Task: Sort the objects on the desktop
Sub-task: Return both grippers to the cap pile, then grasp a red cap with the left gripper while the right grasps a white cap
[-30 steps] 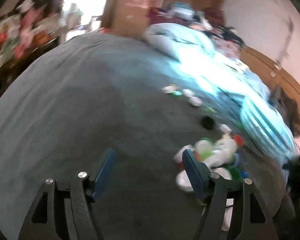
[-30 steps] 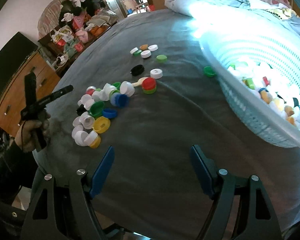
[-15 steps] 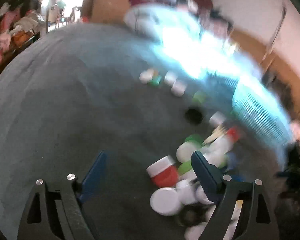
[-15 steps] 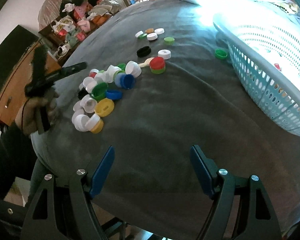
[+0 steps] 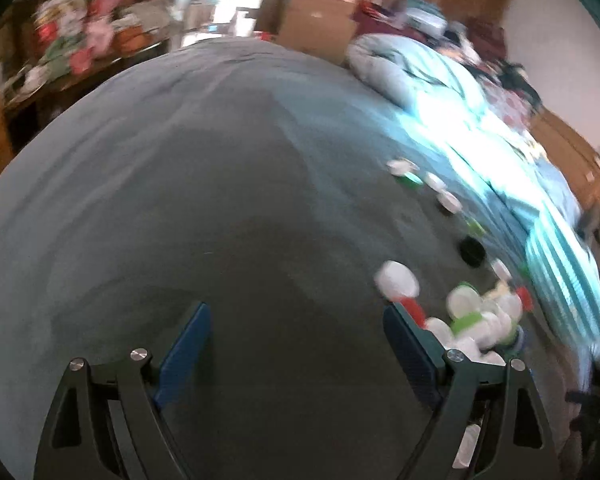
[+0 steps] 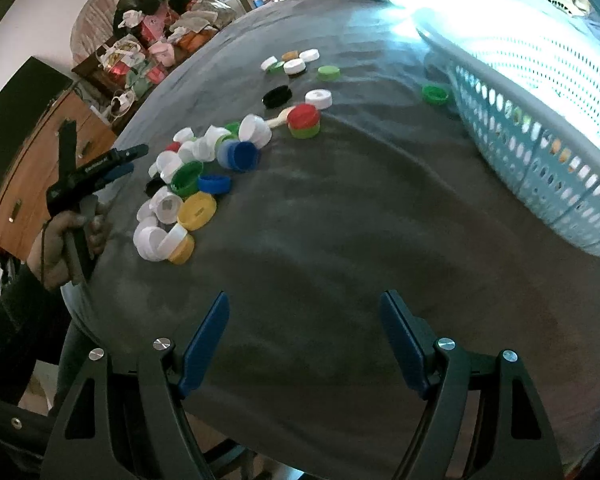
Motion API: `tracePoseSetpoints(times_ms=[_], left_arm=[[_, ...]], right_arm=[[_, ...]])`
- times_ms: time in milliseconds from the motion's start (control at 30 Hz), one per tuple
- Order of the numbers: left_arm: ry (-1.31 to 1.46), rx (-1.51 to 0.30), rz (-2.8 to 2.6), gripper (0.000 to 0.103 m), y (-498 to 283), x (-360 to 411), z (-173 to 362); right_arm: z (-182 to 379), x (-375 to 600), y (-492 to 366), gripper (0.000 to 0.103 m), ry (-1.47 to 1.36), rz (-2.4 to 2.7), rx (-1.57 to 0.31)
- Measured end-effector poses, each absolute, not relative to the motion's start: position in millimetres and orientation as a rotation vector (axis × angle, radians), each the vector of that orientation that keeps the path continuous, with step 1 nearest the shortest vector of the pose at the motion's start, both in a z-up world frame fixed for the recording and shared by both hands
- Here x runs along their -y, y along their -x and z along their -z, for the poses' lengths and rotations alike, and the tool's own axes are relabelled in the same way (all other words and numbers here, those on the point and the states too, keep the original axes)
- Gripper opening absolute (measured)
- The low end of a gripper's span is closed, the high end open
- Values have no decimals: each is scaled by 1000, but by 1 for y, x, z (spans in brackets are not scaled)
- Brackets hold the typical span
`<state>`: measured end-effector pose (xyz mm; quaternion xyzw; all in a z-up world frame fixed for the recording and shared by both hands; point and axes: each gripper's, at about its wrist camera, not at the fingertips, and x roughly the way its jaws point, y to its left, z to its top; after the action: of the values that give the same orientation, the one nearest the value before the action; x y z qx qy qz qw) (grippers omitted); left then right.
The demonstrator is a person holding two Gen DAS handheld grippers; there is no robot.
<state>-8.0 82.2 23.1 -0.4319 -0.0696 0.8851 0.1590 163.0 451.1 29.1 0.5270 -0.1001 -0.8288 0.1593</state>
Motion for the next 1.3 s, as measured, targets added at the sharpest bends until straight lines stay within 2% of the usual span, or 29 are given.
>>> tracePoseSetpoints(times_ms=[167, 333, 400, 500, 567, 767, 933, 1100, 1200, 1300], left_arm=[[1175, 11, -2449, 91, 7, -125, -34], [1247, -118, -2447, 90, 21, -161, -25], [1297, -120, -2446, 80, 26, -160, -18], [1309, -101, -2483, 55, 25, -150, -19], [1319, -69, -2488, 31, 23, -138, -20], [1279, -15, -2629, 31, 3, -79, -29], [1302, 172, -2674, 31, -2, -30, -17], [1297, 137, -2693, 31, -1, -36, -11], [1290, 162, -2687, 31, -4, -33, -9], [1289, 175, -2683, 31, -4, -32, -9]], right_arm=[[-22, -446, -161, 73, -1521, 2355, 274], [-19, -444, -158, 73, -1536, 2344, 273], [-18, -443, -158, 73, -1537, 2339, 268], [-16, -443, -158, 73, -1543, 2334, 267], [-16, -442, -157, 73, -1543, 2328, 265], [-41, -424, -149, 73, -1419, 2368, 217], [-64, -376, -102, 73, -1295, 2317, 88], [-68, -308, -40, 72, -1204, 2230, -53], [-54, -269, -4, 63, -1218, 2177, -88], [-36, -240, 24, 61, -1277, 2162, -118]])
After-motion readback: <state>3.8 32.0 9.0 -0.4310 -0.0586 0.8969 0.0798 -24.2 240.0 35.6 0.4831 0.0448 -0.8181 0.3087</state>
